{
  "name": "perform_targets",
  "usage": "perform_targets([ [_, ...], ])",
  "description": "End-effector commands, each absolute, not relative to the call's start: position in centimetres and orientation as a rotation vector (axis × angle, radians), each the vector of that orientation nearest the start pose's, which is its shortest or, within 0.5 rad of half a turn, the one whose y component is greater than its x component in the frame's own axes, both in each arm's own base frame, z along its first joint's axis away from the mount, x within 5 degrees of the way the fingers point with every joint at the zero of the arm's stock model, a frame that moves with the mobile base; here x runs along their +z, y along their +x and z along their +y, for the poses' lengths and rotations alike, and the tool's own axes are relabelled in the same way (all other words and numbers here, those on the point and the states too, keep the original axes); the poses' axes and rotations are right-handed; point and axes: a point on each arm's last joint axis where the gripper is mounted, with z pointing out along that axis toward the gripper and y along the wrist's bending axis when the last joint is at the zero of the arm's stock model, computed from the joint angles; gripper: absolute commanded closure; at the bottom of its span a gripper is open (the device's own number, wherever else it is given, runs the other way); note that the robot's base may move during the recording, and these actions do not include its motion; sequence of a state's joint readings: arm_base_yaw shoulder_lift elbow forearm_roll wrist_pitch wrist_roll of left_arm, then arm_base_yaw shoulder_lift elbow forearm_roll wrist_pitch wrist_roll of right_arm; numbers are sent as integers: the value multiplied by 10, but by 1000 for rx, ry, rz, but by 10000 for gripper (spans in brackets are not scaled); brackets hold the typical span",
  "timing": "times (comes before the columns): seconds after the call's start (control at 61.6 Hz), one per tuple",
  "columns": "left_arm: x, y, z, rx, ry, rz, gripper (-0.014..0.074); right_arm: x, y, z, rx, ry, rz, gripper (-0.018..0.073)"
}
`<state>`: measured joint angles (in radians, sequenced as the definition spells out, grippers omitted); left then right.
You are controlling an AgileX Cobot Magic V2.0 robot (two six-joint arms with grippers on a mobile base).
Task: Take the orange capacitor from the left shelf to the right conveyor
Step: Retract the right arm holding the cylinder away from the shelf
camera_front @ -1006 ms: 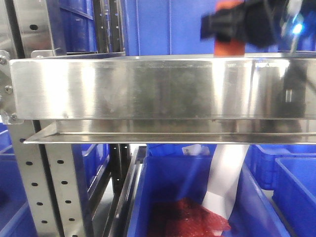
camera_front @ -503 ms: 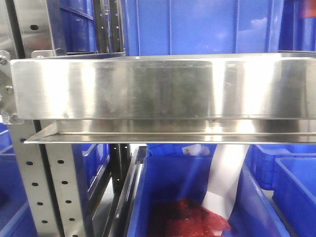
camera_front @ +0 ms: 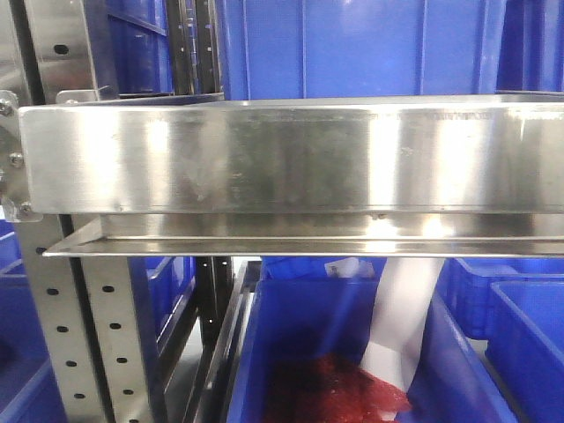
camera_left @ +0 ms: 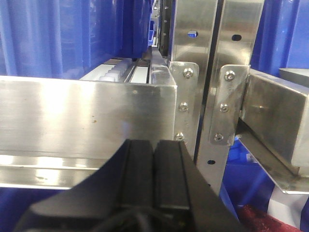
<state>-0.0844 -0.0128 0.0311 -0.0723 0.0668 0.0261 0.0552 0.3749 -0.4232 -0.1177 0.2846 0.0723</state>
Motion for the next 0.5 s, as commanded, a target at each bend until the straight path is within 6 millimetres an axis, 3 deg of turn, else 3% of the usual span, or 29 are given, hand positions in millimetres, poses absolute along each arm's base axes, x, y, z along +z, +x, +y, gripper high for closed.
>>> perform_targets([
  [0.0, 207, 55, -5, -113, 29, 1465, 723, 323, 69, 0, -26, -51, 1572, 502],
  [0.243, 207, 55, -5, -113, 29, 1465, 723, 330, 39, -1, -25, -42, 1437, 502],
  [0.487, 207, 55, -5, -113, 29, 1465, 723, 330, 37, -1, -25, -40, 1438, 502],
])
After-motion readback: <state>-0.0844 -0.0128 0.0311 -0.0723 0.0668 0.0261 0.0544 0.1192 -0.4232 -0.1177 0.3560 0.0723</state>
